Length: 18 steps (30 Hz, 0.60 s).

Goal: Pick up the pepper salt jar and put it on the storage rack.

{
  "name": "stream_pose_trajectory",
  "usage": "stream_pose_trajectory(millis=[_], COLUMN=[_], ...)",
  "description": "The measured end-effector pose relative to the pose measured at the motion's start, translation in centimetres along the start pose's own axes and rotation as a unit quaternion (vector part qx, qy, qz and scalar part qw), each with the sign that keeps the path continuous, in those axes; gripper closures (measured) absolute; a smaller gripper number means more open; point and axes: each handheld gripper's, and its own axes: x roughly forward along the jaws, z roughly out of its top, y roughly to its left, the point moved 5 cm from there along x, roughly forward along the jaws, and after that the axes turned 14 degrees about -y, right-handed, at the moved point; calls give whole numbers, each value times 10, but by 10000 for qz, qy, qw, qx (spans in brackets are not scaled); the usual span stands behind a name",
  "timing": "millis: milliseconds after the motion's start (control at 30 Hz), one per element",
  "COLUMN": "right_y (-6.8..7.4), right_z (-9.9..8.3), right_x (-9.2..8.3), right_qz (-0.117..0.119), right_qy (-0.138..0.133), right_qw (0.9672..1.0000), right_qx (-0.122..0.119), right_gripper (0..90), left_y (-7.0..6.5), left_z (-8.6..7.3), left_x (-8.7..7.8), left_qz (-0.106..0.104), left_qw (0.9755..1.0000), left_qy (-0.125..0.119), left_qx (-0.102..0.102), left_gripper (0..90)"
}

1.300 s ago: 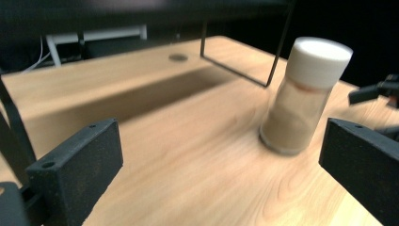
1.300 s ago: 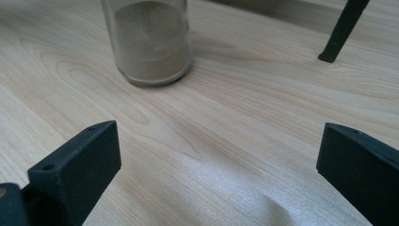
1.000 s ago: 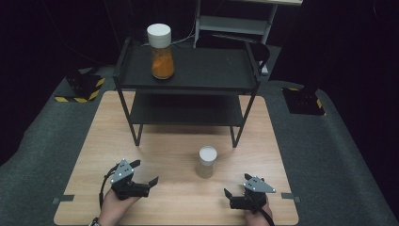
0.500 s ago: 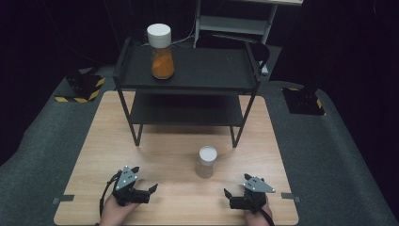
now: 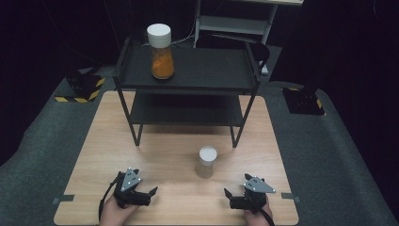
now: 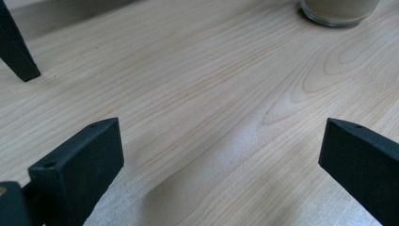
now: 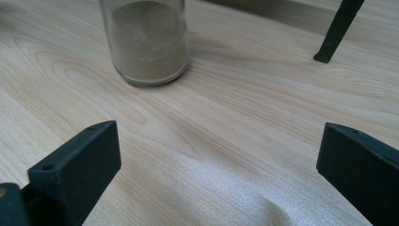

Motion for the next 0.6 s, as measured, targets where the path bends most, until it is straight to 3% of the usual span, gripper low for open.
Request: stream_pose_trajectory(millis=[200,400,600], right_y=[0,1,4], right_z=[-1,-2,3], right_x=[-1,-2,-5], right_qz=[7,2,-8], right_qy=[-61,-87,-266], right_qw=[10000,10000,9996], right_qx=[-7,-40,6], right_gripper=[0,0,0], left_y=[-5,-8,-3], left_z=[5,10,15], left_x=[6,14,21], left_qz=[209,239,205], left_qw=[9994,9981,9965], left_qy=[258,546,808], left_qx=[10,124,-46], left_gripper=[15,16,15])
